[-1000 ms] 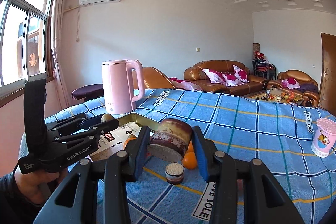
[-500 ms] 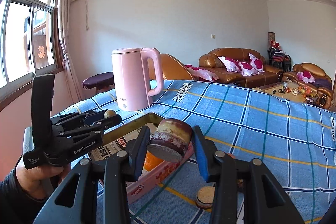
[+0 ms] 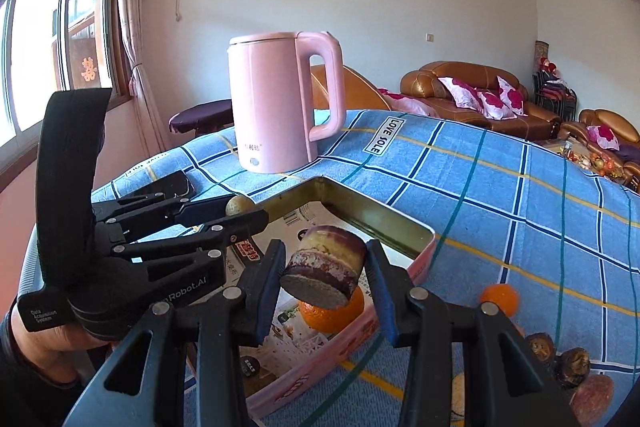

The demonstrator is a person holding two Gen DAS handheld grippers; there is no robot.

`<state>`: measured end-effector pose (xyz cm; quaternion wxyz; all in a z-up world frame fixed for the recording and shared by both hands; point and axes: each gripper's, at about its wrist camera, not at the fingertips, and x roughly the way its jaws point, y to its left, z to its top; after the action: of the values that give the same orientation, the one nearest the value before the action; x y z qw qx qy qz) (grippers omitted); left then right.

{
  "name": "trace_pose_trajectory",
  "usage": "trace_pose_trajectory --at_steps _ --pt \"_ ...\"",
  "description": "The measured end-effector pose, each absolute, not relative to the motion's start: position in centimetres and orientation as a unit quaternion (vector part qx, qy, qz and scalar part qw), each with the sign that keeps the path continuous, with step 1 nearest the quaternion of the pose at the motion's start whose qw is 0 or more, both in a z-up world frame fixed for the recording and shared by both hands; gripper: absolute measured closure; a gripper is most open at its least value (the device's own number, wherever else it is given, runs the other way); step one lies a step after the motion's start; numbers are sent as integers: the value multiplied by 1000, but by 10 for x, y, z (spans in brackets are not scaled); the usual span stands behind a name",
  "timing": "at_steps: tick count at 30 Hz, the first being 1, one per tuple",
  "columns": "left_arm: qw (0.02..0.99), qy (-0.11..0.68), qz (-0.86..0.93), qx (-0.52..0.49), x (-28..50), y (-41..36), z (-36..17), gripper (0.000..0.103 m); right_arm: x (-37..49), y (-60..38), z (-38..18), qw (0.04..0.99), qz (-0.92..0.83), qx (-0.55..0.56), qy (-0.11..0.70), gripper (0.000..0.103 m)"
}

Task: Organize fruits
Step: 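Carry the cake roll over the tin with the right tool while the left tool carries the kiwi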

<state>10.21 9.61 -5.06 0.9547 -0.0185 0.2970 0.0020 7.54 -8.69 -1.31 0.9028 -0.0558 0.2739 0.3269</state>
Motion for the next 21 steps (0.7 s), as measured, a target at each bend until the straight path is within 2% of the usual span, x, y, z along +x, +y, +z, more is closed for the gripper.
trace_pose_trajectory --at_steps 21 --pt "953 304 6 -16 102 98 -53 73 79 -67 -29 892 336 -79 293 60"
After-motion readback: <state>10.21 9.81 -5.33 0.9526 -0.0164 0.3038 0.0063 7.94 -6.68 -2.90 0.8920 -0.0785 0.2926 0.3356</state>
